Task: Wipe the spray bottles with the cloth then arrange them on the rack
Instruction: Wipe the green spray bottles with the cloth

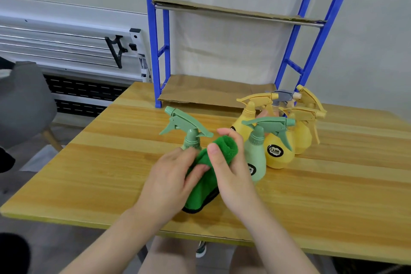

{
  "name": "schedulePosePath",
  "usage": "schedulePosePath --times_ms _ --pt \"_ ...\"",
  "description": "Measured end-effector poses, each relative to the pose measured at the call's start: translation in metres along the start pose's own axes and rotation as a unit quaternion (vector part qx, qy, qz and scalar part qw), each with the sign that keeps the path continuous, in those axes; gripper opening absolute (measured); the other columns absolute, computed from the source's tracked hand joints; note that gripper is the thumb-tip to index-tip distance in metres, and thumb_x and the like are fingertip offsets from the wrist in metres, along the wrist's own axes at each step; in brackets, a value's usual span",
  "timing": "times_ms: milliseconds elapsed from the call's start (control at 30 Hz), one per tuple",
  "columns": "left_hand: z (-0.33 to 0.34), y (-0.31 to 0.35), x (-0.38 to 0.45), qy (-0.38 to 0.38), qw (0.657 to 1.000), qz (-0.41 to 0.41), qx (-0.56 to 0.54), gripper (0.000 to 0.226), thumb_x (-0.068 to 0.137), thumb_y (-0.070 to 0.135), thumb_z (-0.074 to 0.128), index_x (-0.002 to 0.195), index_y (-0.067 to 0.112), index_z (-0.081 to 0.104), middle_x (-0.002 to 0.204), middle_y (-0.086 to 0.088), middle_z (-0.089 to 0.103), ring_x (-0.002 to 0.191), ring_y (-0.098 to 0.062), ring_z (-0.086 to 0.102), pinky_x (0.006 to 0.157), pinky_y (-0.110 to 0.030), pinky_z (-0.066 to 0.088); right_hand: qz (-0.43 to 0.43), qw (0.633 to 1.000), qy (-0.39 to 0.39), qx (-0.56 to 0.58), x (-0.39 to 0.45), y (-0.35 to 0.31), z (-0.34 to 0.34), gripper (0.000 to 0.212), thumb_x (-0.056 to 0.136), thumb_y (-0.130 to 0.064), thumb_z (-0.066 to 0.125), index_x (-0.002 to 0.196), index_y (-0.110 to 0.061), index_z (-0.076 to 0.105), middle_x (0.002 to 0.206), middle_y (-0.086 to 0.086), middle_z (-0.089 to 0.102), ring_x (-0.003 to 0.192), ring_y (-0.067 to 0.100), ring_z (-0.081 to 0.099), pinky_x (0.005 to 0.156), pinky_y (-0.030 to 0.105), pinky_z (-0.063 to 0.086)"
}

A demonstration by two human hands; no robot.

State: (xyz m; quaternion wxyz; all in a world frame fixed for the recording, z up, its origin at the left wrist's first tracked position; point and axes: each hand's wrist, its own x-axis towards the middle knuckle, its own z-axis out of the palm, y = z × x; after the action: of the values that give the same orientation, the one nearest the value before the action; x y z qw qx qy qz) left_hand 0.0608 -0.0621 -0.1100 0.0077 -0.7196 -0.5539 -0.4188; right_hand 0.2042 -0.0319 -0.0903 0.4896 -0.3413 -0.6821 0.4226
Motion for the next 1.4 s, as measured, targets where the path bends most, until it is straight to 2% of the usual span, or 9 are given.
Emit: schedulePosePath --times_ms 200,333,667,867,967,1100,1167,1233,1400 --pt "-0.008 -0.01 -0.001 0.052 0.994 -0.068 -0.065 0.025 0.084 0.054 0.054 0.094 0.032 0.053 0.087 0.018 0.055 0.087 -0.003 0.052 0.075 -0.022 0.042 0.042 0.999 0.017 -0.011 -0.009 0.003 -0.021 0.034 0.083 -0.049 0.06 0.11 -0.036 0.046 0.076 -0.021 0.058 0.07 0.001 0.057 0.067 0.022 0.05" --pt "-0.007 -0.009 0.007 0.079 0.986 -0.141 -0.03 0.04 0.084 0.051 0.058 0.117 0.029 0.054 0.104 0.019 0.058 0.091 -0.003 0.052 0.073 -0.025 0.042 0.054 0.998 0.017 -0.029 -0.018 0.003 -0.042 0.038 0.077 -0.054 0.066 0.105 -0.037 0.047 0.08 -0.009 0.058 0.074 0.01 0.06 0.07 0.034 0.054" --pt "0.006 -0.005 0.051 0.063 0.975 -0.182 -0.115 0.023 0.083 0.031 0.073 0.104 0.028 0.066 0.097 0.022 0.066 0.092 0.009 0.057 0.082 -0.018 0.045 0.096 0.992 0.028 -0.082 -0.035 0.001 -0.086 0.045 0.074 -0.054 0.061 0.108 -0.03 0.046 0.076 -0.025 0.057 0.067 -0.003 0.055 0.062 0.013 0.044" --pt "0.028 -0.004 0.075 0.064 0.97 -0.188 -0.141 0.024 0.081 0.031 0.075 0.102 0.026 0.066 0.096 0.02 0.066 0.091 0.004 0.059 0.079 -0.019 0.045 0.128 0.98 0.052 -0.143 -0.037 0.007 -0.111 0.038 0.076 -0.056 0.064 0.101 -0.031 0.048 0.071 -0.015 0.059 0.061 -0.001 0.055 0.057 0.018 0.044" --pt "0.037 -0.004 0.085 0.055 0.969 -0.19 -0.147 0.026 0.081 0.032 0.075 0.104 0.026 0.066 0.097 0.018 0.067 0.091 0.003 0.059 0.074 -0.015 0.042 0.145 0.967 0.079 -0.195 -0.034 0.015 -0.126 0.03 0.084 -0.044 0.069 0.102 -0.032 0.048 0.08 -0.012 0.061 0.066 -0.004 0.056 0.056 0.015 0.043" --pt "0.048 -0.007 0.092 0.049 0.97 -0.187 -0.147 0.027 0.081 0.033 0.074 0.106 0.025 0.066 0.098 0.017 0.067 0.089 0.003 0.059 0.07 -0.01 0.038 0.187 0.946 0.069 -0.255 -0.029 0.028 -0.152 0.054 0.079 -0.05 0.073 0.121 -0.035 0.042 0.113 -0.014 0.057 0.098 0.002 0.056 0.074 0.023 0.044" --pt "0.05 -0.008 0.092 0.048 0.969 -0.19 -0.149 0.029 0.083 0.033 0.073 0.108 0.024 0.065 0.1 0.015 0.067 0.09 0.002 0.059 0.07 -0.01 0.038 0.193 0.95 0.035 -0.245 -0.029 0.03 -0.162 0.062 0.081 -0.041 0.075 0.133 -0.038 0.04 0.131 -0.016 0.046 0.121 0.005 0.044 0.094 0.028 0.039" --pt "0.05 -0.009 0.092 0.043 0.971 -0.185 -0.143 0.029 0.084 0.034 0.071 0.111 0.025 0.064 0.102 0.015 0.067 0.092 0.0 0.058 0.07 -0.011 0.037 0.186 0.955 -0.006 -0.229 -0.03 0.029 -0.168 0.058 0.086 -0.021 0.07 0.134 -0.042 0.043 0.135 -0.015 0.042 0.127 0.004 0.039 0.1 0.027 0.037" --pt "0.046 -0.008 0.084 0.051 0.979 -0.163 -0.11 0.03 0.085 0.036 0.069 0.112 0.03 0.058 0.103 0.02 0.062 0.093 -0.002 0.056 0.072 -0.013 0.038 0.193 0.956 -0.016 -0.218 -0.03 0.027 -0.169 0.048 0.089 -0.001 0.047 0.115 -0.04 0.058 0.118 -0.019 0.057 0.098 -0.002 0.054 0.074 0.01 0.041"
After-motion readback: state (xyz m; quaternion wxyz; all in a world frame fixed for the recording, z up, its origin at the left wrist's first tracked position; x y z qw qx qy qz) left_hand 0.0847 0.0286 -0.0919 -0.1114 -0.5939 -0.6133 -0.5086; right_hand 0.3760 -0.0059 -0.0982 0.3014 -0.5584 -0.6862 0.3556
